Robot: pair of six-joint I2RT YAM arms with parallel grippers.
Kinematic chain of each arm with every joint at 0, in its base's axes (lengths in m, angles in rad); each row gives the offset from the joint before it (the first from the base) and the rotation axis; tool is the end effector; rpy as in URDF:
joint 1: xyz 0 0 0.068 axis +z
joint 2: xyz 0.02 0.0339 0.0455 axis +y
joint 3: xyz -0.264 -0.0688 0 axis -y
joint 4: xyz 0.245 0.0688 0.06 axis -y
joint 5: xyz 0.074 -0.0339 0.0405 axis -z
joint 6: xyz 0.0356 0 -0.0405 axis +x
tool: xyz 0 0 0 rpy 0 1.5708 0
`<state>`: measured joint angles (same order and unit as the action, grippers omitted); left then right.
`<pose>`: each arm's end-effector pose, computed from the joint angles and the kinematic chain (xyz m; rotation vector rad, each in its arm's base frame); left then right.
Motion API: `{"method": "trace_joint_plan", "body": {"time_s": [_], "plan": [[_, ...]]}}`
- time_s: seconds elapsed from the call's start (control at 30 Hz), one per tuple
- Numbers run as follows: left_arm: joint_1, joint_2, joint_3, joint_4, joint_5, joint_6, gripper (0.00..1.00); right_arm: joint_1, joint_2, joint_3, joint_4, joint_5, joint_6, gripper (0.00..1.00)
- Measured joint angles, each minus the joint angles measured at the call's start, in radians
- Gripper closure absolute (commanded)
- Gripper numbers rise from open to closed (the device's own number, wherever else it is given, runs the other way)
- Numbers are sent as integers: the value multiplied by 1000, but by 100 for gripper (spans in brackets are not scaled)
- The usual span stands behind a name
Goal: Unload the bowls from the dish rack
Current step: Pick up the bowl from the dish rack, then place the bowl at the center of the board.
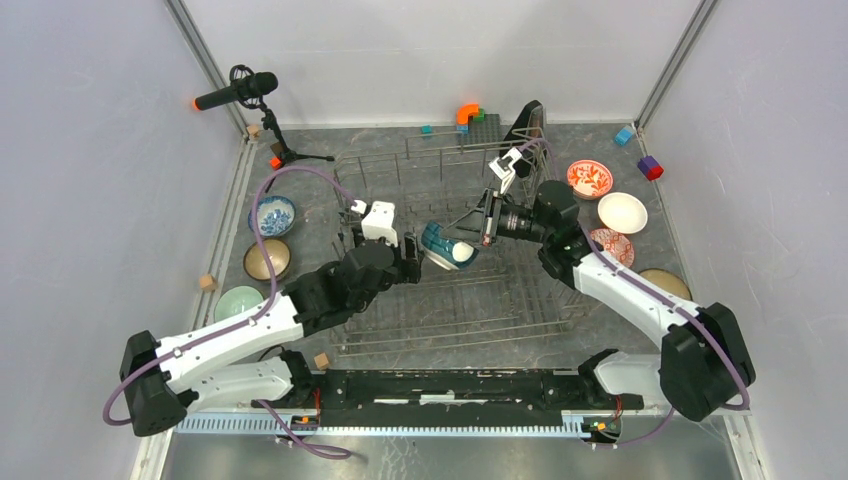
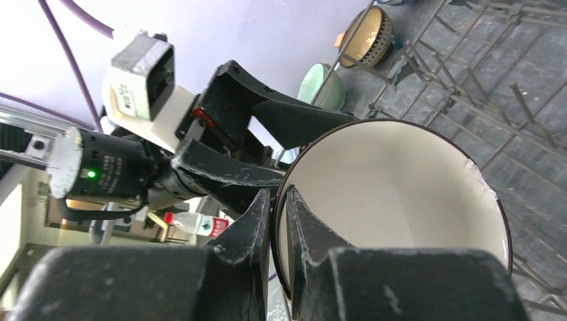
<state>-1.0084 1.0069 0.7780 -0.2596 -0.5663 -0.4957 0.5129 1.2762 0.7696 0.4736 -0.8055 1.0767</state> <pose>0.1351 -0.1785 0.2906 0.1662 1.9920 -0.3900 0.2360 0.1624 0.2965 -0.2123 1.9385 1.7830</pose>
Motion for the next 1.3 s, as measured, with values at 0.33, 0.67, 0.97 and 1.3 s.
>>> {"method": "trace_joint_plan", "body": {"time_s": [0.33,0.67,0.97,1.3], "plan": [[0,-21,31,-70,-2,-95,17,-1,-24,46,-232,47,-205,100],[9,-45,109,-167,-40,-164,16,23,-59,168,-557,217,-517,100],[27,-37,147,-192,-37,-164,16,173,-82,299,-820,546,-803,100],[90,-6,267,-183,60,-110,7,389,-171,308,-923,973,-1058,100]]}}
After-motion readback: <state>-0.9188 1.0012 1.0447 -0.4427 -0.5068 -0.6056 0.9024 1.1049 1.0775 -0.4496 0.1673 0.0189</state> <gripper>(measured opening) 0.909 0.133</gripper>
